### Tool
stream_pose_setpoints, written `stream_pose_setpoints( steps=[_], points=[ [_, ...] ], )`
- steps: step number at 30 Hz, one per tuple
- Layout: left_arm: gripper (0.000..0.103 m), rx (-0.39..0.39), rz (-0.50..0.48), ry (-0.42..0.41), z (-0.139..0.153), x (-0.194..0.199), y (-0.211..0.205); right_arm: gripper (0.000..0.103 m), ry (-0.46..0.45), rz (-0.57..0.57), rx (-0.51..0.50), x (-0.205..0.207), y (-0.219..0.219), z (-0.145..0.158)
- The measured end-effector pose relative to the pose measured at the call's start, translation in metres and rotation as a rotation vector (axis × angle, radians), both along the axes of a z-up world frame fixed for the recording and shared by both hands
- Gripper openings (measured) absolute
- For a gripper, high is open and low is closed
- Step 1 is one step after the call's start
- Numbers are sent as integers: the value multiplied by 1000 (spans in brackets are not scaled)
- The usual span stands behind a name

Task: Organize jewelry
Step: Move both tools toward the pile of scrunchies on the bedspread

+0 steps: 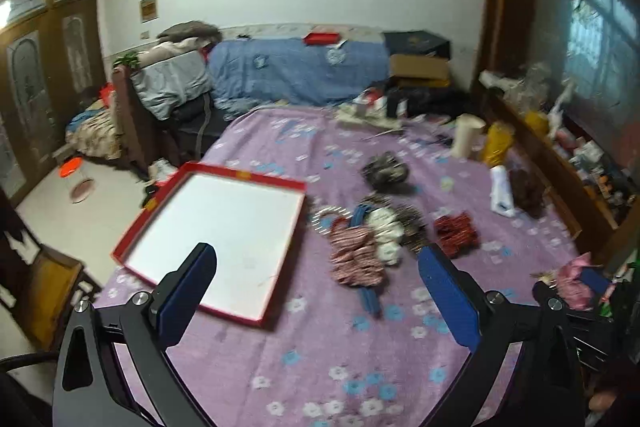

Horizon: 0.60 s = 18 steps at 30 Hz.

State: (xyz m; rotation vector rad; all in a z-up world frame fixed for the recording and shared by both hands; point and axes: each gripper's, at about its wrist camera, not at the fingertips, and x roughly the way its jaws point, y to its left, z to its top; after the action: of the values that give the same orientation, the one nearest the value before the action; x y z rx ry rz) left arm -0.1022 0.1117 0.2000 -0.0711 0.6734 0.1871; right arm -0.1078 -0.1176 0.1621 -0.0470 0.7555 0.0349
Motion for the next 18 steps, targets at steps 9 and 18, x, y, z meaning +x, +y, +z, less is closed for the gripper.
stream_pose_setpoints(
  steps=[9, 18],
  points=[
    [101, 85, 60, 77, -21, 6, 11, 97, 30, 44, 117, -6, 22, -18],
    [101, 94, 1, 218, -57, 7, 1, 97, 157, 21, 145, -7, 15, -54]
  ],
)
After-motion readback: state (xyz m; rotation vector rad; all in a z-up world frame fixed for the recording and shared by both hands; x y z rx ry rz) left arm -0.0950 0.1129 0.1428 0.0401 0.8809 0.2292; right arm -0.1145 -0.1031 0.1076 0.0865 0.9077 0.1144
